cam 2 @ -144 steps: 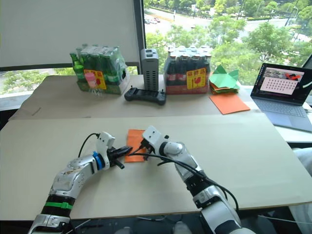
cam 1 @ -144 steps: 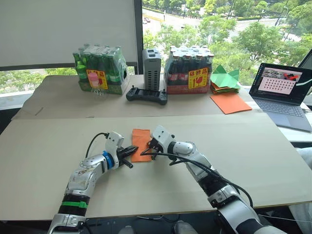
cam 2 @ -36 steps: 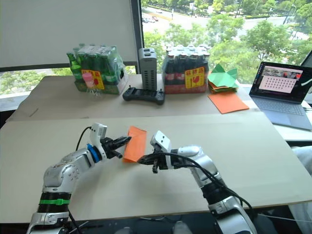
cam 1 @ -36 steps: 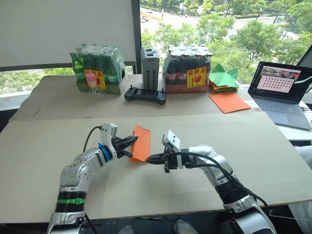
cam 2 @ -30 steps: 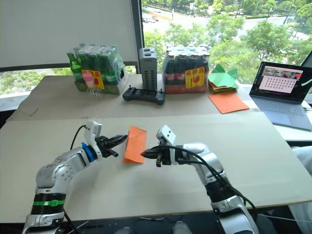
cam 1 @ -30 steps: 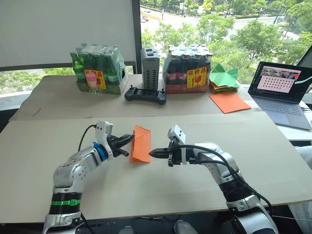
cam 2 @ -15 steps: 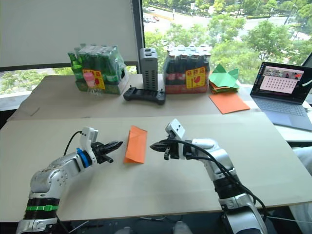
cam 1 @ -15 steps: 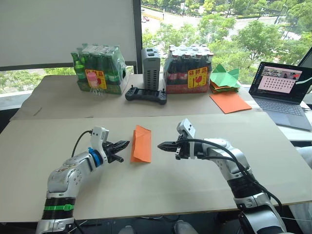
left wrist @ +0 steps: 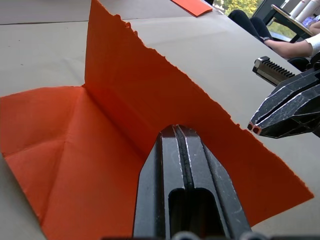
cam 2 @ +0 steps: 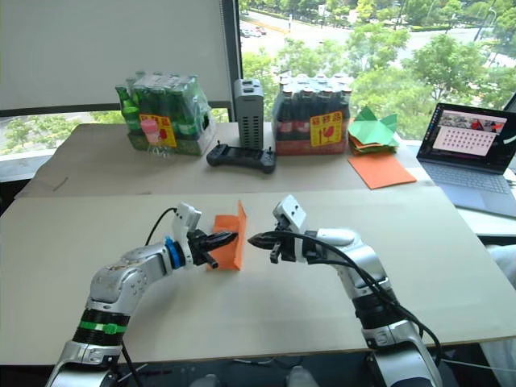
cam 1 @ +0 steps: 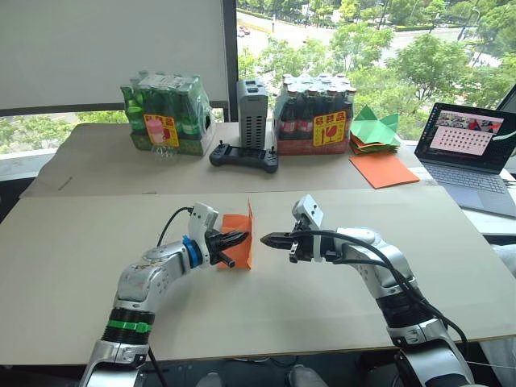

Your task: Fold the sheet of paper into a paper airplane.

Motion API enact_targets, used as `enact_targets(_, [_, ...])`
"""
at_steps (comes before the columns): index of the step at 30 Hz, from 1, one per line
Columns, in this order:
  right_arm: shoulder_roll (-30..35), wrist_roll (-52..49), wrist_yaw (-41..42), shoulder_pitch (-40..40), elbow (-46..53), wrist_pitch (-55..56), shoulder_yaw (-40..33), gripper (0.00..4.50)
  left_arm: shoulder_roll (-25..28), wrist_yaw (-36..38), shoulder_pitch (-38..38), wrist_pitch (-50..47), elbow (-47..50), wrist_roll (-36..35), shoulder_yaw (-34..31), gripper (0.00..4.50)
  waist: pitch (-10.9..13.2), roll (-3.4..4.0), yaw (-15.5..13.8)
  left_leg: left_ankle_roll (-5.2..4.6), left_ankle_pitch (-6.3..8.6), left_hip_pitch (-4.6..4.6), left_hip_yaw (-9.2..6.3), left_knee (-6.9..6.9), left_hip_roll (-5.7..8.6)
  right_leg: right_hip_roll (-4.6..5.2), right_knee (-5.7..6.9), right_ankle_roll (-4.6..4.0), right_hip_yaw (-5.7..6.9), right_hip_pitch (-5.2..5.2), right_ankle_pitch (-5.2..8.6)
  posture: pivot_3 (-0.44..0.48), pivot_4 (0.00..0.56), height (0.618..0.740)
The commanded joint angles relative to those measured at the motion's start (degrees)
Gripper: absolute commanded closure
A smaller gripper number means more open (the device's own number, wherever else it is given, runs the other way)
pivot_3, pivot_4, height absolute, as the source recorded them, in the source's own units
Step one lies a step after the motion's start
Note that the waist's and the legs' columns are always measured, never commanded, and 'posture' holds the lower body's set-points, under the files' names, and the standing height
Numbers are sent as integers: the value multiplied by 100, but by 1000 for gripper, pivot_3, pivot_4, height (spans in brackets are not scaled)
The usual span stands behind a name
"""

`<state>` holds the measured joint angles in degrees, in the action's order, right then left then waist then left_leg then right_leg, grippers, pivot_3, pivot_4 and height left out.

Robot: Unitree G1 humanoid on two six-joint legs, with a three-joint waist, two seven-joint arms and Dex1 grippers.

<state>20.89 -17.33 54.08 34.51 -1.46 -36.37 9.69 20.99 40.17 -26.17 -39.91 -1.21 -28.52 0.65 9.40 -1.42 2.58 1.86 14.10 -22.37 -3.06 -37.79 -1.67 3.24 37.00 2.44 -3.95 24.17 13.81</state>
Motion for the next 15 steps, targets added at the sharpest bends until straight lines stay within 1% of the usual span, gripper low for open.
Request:
enact_targets(1, [-116, -292, -181, 157, 263, 78, -354, 4489, -59, 93, -163, 160, -49, 99, 119, 4500, 0, 0, -1, 0, 0, 0, 0, 0, 0, 0, 0, 0, 0, 0, 0, 0, 150, 740])
enact_targets(10, [-449, -591, -609, 452, 219, 160, -752, 4489, -87, 252, -200, 346, -368, 293, 271, 4500, 0, 0, 0, 0, 0, 0, -1, 0, 0, 0, 1, 0, 0, 0, 0, 0, 150, 740])
enact_targets(15, [-497, -422, -491, 222, 328, 215, -223, 4489, -133, 299, -173, 450, -528, 405, 320, 4500, 0, 0, 6, 0, 0, 0, 0, 0, 0, 0, 2, 0, 0, 1, 0, 0, 150, 740])
